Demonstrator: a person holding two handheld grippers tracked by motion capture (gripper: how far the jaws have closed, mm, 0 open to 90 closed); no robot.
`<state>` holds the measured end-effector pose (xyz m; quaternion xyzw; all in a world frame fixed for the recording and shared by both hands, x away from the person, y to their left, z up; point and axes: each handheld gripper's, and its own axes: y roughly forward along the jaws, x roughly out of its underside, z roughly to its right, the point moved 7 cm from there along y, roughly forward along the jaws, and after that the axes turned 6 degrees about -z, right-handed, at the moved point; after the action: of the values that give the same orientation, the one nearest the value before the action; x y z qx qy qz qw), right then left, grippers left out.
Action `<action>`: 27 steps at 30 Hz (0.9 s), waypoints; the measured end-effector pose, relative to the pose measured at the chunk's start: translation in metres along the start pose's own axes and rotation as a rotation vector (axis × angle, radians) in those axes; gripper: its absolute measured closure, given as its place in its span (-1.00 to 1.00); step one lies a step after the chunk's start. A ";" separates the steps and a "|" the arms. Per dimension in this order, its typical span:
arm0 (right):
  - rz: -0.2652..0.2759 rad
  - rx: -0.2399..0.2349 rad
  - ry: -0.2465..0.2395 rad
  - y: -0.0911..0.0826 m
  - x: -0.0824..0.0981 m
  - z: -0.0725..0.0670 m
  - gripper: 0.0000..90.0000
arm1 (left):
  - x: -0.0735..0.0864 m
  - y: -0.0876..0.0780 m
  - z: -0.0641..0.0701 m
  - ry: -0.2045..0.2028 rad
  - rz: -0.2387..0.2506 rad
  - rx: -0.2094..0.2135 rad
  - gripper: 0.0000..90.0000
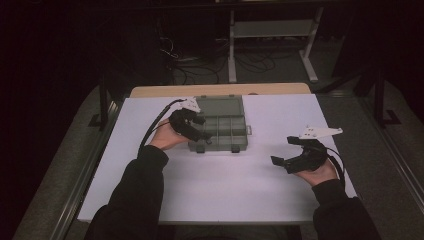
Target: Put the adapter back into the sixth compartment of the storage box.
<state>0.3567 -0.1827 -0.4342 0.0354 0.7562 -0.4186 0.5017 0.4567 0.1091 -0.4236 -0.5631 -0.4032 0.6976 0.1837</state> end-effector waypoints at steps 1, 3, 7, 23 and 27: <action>-0.001 0.000 0.000 0.000 0.000 0.000 -1.00 | 0.000 -0.002 0.000 -0.003 0.008 0.001 -0.46; -0.001 -0.002 0.000 0.000 0.000 0.000 -1.00 | 0.002 -0.006 0.000 -0.010 0.023 0.005 -0.53; 0.000 -0.004 0.000 0.000 0.000 0.000 -1.00 | 0.004 -0.013 -0.001 -0.030 0.047 0.012 -0.70; 0.002 -0.003 0.002 -0.001 0.000 0.000 -1.00 | 0.011 -0.041 0.005 -0.046 0.089 -0.023 -1.00; 0.001 -0.004 0.000 0.000 0.000 -0.001 -1.00 | 0.016 -0.049 0.006 -0.050 0.109 -0.038 -1.00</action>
<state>0.3561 -0.1824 -0.4338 0.0346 0.7569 -0.4169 0.5021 0.4369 0.1477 -0.3959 -0.5699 -0.3894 0.7128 0.1245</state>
